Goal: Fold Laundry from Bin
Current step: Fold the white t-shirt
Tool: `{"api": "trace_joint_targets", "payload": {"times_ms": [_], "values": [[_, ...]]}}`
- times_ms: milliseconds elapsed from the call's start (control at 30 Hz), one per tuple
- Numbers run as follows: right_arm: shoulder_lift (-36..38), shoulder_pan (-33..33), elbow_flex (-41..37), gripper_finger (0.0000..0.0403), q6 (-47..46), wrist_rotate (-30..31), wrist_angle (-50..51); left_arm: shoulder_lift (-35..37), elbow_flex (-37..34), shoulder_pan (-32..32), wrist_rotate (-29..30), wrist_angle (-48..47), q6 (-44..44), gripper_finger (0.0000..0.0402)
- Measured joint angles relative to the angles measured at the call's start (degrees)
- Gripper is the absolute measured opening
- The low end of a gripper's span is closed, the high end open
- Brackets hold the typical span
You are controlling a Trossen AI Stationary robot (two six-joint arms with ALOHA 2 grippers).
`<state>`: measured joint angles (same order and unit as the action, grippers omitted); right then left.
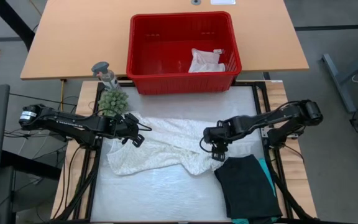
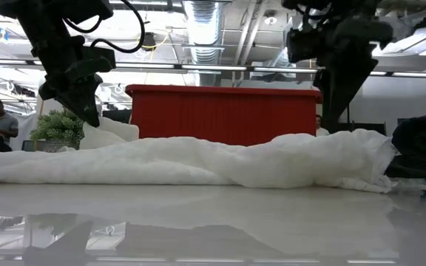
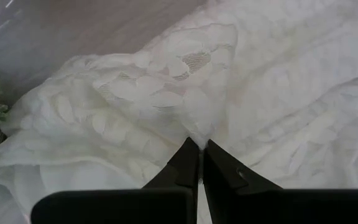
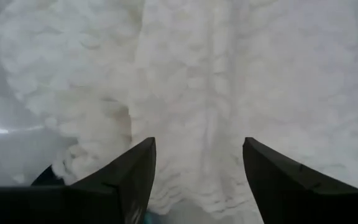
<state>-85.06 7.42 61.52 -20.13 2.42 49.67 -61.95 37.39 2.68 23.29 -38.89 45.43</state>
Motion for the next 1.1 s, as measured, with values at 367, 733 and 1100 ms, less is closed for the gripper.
{"api": "trace_joint_targets", "payload": {"times_ms": [367,733,1100], "values": [[-0.44,-6.22,-4.24,0.0264,8.36,-6.95,-3.83,0.00,0.00,0.00,-0.04,-0.02,-1.42,0.0000],[-0.47,-8.74,-9.71,0.0264,8.19,-8.59,-11.13,0.00,0.00,0.00,-0.02,-0.03,-1.43,0.0000],[-0.46,-8.63,-12.91,0.0192,8.01,-10.29,-14.95,0.00,0.00,0.00,0.52,-0.02,-1.35,0.0000]]}}
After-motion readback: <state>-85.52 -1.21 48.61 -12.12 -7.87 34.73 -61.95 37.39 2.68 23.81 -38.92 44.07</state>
